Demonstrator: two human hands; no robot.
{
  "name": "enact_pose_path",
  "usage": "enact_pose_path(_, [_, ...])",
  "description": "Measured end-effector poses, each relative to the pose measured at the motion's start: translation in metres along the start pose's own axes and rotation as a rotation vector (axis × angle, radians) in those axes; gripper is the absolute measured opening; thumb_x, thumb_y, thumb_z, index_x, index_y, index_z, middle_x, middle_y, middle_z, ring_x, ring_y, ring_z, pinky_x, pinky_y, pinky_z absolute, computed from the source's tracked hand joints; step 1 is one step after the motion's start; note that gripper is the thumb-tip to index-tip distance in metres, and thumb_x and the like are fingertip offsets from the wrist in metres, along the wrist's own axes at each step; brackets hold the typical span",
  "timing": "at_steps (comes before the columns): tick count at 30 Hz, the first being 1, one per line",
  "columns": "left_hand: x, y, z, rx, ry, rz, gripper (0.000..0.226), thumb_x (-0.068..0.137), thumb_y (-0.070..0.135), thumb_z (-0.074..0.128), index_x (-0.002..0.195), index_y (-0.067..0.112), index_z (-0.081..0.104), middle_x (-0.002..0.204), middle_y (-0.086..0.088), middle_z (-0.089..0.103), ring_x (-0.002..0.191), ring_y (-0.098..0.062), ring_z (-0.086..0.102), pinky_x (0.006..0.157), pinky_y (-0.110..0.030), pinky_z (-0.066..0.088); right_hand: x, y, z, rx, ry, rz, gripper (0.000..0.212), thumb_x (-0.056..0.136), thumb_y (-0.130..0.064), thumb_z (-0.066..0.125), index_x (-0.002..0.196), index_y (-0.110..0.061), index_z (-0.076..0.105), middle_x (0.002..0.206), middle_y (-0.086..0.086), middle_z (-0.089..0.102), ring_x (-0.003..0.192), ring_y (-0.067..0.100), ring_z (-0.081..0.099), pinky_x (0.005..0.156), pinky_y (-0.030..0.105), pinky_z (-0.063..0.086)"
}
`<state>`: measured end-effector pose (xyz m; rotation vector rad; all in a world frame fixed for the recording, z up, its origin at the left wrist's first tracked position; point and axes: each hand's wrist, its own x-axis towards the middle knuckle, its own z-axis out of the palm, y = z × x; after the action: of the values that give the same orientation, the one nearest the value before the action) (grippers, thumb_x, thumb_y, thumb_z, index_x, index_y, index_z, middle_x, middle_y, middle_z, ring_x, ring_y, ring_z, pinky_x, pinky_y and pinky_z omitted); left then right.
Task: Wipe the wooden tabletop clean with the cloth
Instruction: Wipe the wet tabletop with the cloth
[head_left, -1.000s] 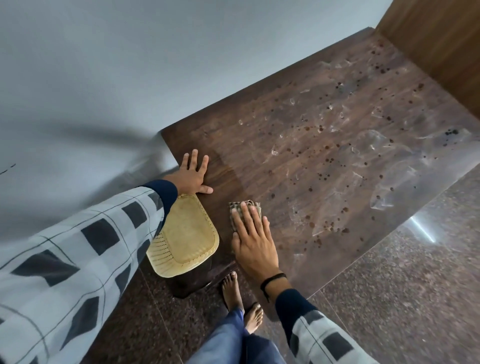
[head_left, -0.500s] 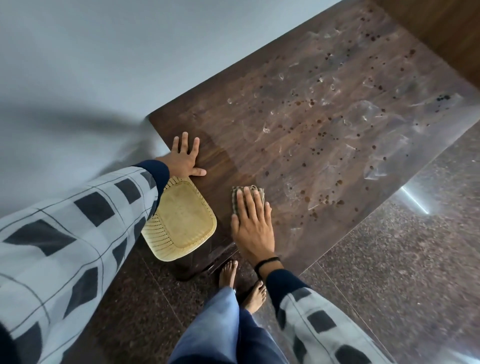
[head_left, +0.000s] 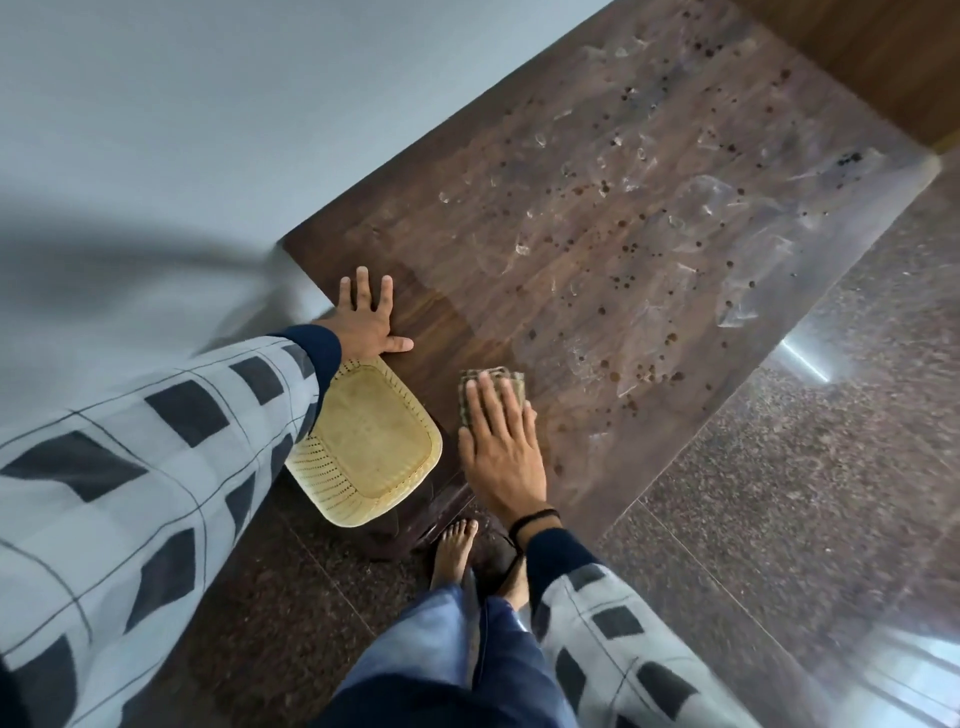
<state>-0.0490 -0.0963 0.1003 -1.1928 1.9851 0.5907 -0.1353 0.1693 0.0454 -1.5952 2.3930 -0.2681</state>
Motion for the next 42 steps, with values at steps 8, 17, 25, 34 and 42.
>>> enact_pose_path(8, [0.010,-0.006,0.001,0.032,-0.004,0.010,0.110,0.092,0.068,0.048,0.149,0.023,-0.035,0.152,-0.013,-0.046,0.145,-0.038,-0.031,0.119,-0.065,0.008,-0.039,0.052,-0.017,-0.027,-0.011,0.117,0.060,0.109,-0.041,0.028,0.162,-0.031,0.001,0.170,-0.007,-0.003,0.157,0.013,-0.010,0.128,0.047,0.007])
enact_pose_path(17, [-0.001,-0.001,-0.001,0.067,0.014,0.018,0.107,0.095,0.066,0.044,0.150,0.017,-0.033,0.156,-0.019,-0.038,0.146,-0.043,-0.026,0.120,-0.060,0.001,-0.069,0.078,-0.024,-0.109,-0.087,-0.114,0.059,0.109,-0.042,0.028,0.163,-0.029,0.010,0.170,-0.007,0.004,0.157,0.014,-0.004,0.127,0.048,0.014])
enact_pose_path(25, [-0.002,-0.001,-0.002,0.081,0.020,0.023,0.106,0.095,0.066,0.044,0.151,0.017,-0.032,0.156,-0.019,-0.037,0.147,-0.043,-0.025,0.119,-0.057,-0.001,-0.081,0.067,-0.016,-0.140,-0.086,-0.224,0.059,0.108,-0.041,0.031,0.163,-0.026,0.015,0.171,-0.003,0.008,0.158,0.019,0.002,0.128,0.046,0.013])
enact_pose_path(34, [0.001,-0.003,0.000,0.079,0.021,0.021,0.107,0.094,0.068,0.043,0.151,0.018,-0.032,0.156,-0.019,-0.038,0.146,-0.042,-0.026,0.119,-0.057,-0.001,-0.087,0.059,-0.013,-0.054,-0.041,-0.072,0.060,0.107,-0.038,0.036,0.163,-0.025,0.018,0.170,-0.004,0.010,0.158,0.018,0.003,0.128,0.047,0.012])
enact_pose_path(42, [0.000,-0.003,-0.001,0.068,0.014,0.035,0.107,0.094,0.067,0.043,0.151,0.016,-0.031,0.156,-0.020,-0.037,0.146,-0.043,-0.026,0.119,-0.057,-0.003,-0.069,0.053,-0.029,0.064,0.003,0.367,0.062,0.107,-0.037,0.030,0.163,-0.026,0.007,0.170,-0.005,-0.001,0.157,0.017,-0.007,0.128,0.050,0.003])
